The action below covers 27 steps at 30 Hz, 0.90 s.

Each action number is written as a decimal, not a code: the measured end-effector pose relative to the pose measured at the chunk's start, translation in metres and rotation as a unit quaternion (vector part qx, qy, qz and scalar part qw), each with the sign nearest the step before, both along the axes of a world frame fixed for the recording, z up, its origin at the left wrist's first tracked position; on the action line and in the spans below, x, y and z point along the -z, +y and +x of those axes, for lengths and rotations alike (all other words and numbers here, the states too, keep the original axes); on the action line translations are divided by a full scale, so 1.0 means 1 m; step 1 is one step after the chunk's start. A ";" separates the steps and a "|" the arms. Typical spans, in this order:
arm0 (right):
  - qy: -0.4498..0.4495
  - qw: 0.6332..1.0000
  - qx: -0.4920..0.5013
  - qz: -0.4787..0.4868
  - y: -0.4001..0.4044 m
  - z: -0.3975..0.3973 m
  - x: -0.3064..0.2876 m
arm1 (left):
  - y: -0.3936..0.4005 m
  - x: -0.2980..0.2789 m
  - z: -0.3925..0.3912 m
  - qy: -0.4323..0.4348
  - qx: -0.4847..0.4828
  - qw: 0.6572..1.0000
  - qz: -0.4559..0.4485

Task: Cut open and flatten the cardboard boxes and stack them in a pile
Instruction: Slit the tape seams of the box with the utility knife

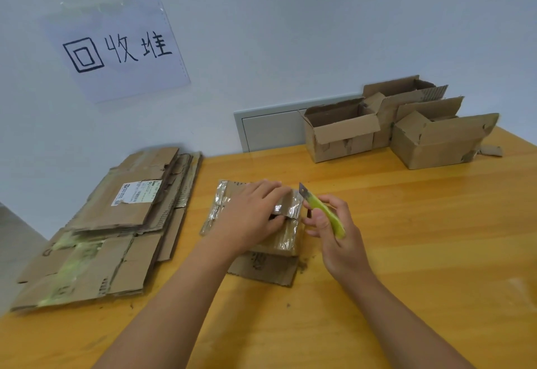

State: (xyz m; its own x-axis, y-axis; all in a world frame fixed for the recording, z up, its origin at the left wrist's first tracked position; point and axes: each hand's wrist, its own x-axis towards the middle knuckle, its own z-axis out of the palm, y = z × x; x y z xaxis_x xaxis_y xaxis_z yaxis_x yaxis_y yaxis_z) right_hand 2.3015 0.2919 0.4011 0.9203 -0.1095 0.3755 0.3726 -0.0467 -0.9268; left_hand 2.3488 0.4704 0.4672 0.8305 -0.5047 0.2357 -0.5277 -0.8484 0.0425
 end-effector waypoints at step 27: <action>0.163 0.981 -0.011 0.108 -0.012 0.003 -0.019 | 0.004 0.049 0.001 -0.061 -0.007 0.989 -0.133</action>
